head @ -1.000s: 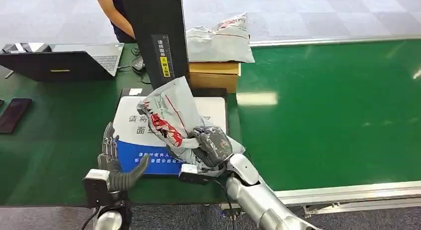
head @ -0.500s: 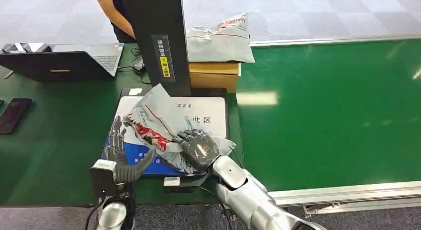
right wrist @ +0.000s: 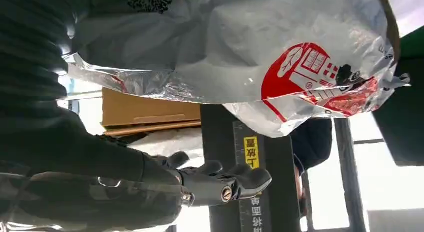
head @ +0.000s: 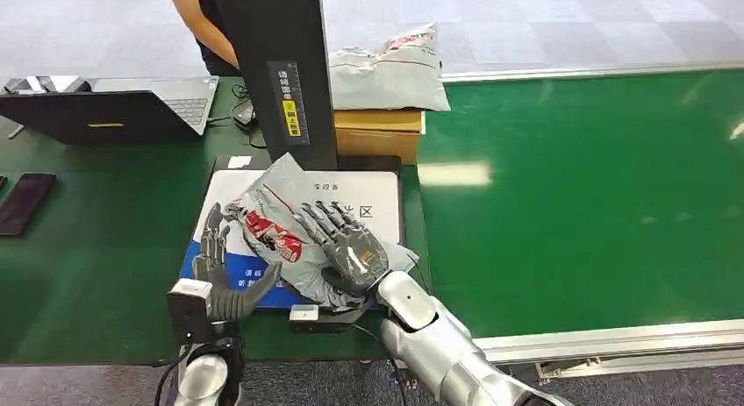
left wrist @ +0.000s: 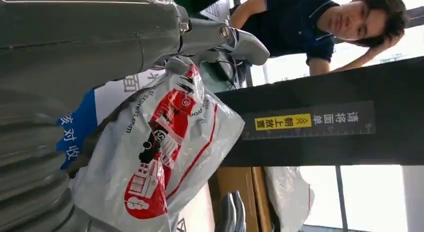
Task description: Moved the parcel from conveyor to table for the left to box.
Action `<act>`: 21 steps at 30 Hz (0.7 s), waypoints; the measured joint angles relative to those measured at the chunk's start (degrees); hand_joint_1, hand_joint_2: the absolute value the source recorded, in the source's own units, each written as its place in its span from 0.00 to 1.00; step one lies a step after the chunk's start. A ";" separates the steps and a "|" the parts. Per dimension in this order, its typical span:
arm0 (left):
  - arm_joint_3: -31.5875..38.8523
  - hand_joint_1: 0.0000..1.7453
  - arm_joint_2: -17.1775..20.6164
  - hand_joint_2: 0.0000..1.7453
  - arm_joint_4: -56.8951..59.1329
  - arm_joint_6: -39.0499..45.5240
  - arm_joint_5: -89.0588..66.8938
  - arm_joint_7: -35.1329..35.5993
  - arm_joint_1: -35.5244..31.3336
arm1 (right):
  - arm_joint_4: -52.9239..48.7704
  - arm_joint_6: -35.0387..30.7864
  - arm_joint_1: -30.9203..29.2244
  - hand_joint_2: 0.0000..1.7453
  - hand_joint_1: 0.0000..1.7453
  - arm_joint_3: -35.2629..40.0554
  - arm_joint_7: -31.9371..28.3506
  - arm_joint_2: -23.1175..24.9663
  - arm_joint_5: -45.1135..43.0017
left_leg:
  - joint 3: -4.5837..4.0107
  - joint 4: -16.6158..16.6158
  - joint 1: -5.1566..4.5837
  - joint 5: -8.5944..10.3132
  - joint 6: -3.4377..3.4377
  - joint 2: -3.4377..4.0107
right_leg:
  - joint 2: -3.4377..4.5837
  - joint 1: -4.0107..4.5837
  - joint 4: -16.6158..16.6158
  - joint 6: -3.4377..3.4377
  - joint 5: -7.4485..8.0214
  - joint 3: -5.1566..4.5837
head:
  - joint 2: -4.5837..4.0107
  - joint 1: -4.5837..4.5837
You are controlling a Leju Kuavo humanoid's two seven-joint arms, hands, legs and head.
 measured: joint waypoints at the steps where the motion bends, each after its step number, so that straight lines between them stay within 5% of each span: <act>1: 0.00 0.00 -0.04 1.00 0.07 -0.04 -0.02 0.04 -0.09 | -0.24 0.00 0.18 1.00 0.00 -0.17 0.11 0.00 0.39 | 0.00 0.01 0.00 0.00 0.00 0.00 | 0.00 0.00 0.00 0.00 0.00 0.00 | 0.00 0.00; 8: -0.04 0.00 -0.04 1.00 0.87 -0.46 -0.09 0.04 -0.21 | -7.81 -0.02 4.54 1.00 0.00 -3.68 -1.71 -0.04 1.99 | -0.03 0.00 0.00 0.00 0.00 0.00 | 0.00 0.00 0.00 0.00 0.00 -0.02 | 0.00 0.00; 9: -0.09 0.00 -0.04 1.00 0.96 -0.57 -0.09 0.04 -0.21 | -10.17 -0.02 5.76 0.00 0.00 -4.77 -3.50 0.02 1.55 | -0.03 0.01 0.00 0.00 0.00 0.00 | 0.00 0.00 0.00 0.00 0.00 -0.03 | 0.00 -0.02; 15: -0.98 0.00 -0.04 1.00 1.70 -0.02 0.11 -0.17 -0.28 | -21.22 0.00 11.46 0.00 0.00 -14.11 -20.63 2.64 -9.10 | -0.06 0.00 0.00 -0.01 0.00 0.00 | -0.01 0.00 0.00 -0.02 -0.02 -0.04 | 0.00 0.00; 21: -1.38 0.00 0.02 1.00 1.84 1.22 0.55 -0.59 -0.02 | -25.19 5.56 13.89 0.00 0.00 -12.35 -20.55 1.43 -35.43 | -0.03 0.00 0.00 0.00 0.00 0.01 | 0.00 0.00 0.00 -0.02 -0.01 -0.03 | 0.00 0.00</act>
